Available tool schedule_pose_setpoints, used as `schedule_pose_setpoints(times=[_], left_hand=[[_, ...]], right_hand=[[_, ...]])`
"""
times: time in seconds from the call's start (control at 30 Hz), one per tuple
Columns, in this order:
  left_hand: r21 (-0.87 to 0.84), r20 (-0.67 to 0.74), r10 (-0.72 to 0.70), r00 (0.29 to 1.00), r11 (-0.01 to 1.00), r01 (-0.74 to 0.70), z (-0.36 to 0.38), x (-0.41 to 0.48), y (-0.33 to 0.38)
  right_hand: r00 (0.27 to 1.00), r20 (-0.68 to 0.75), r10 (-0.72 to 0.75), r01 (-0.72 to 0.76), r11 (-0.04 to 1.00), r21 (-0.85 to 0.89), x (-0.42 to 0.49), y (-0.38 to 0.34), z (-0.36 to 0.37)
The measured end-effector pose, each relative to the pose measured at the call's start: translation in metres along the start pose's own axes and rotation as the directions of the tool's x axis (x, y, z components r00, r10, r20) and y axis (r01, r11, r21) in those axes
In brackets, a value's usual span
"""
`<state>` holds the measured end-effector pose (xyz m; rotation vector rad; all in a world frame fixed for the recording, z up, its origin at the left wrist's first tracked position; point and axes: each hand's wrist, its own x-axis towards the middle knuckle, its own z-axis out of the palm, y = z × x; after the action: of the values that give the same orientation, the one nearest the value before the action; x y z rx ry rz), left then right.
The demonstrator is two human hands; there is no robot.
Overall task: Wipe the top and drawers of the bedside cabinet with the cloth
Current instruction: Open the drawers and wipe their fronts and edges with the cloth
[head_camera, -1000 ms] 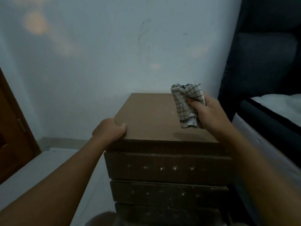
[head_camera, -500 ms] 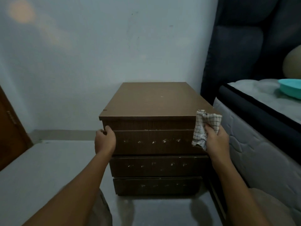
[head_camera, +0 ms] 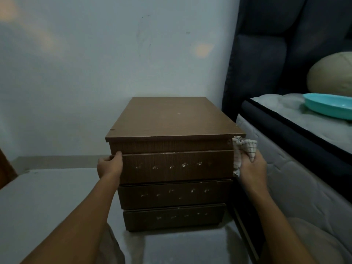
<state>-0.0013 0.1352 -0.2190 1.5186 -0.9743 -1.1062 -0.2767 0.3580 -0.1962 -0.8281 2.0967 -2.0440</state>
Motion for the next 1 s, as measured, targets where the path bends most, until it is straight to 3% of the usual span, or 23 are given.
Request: schedule_pose_setpoints(times=[0.13, 0.3, 0.47, 0.63, 0.73, 1.0], left_hand=[[0.015, 0.025, 0.008, 1.0, 1.0, -0.008, -0.008, 0.002, -0.004], [0.036, 0.085, -0.024, 0.996, 0.999, 0.021, -0.017, 0.003, -0.005], [0.04, 0.126, -0.023, 0.992, 0.999, 0.018, -0.023, 0.004, -0.009], [0.041, 0.193, 0.022, 0.981, 0.999, -0.03, -0.031, 0.005, -0.012], [0.06, 0.253, 0.038, 0.967, 0.997, -0.055, -0.04, 0.006, -0.012], [0.112, 0.36, 0.055, 0.932, 0.988, -0.101, -0.059, 0.008, -0.013]], right_hand=[[0.992, -0.04, -0.117, 0.099, 0.947, -0.305, 0.013, -0.004, -0.017], [0.971, 0.108, -0.211, 0.234, 0.787, -0.571, 0.03, 0.008, -0.02], [0.938, 0.301, -0.172, 0.329, 0.714, -0.618, 0.039, 0.024, 0.003], [0.922, 0.276, -0.273, 0.386, 0.721, -0.575, 0.024, 0.032, 0.028], [0.904, 0.294, -0.311, 0.428, 0.666, -0.612, 0.016, 0.026, 0.046], [0.865, 0.37, -0.338, 0.498, 0.666, -0.555, -0.027, 0.005, 0.113]])
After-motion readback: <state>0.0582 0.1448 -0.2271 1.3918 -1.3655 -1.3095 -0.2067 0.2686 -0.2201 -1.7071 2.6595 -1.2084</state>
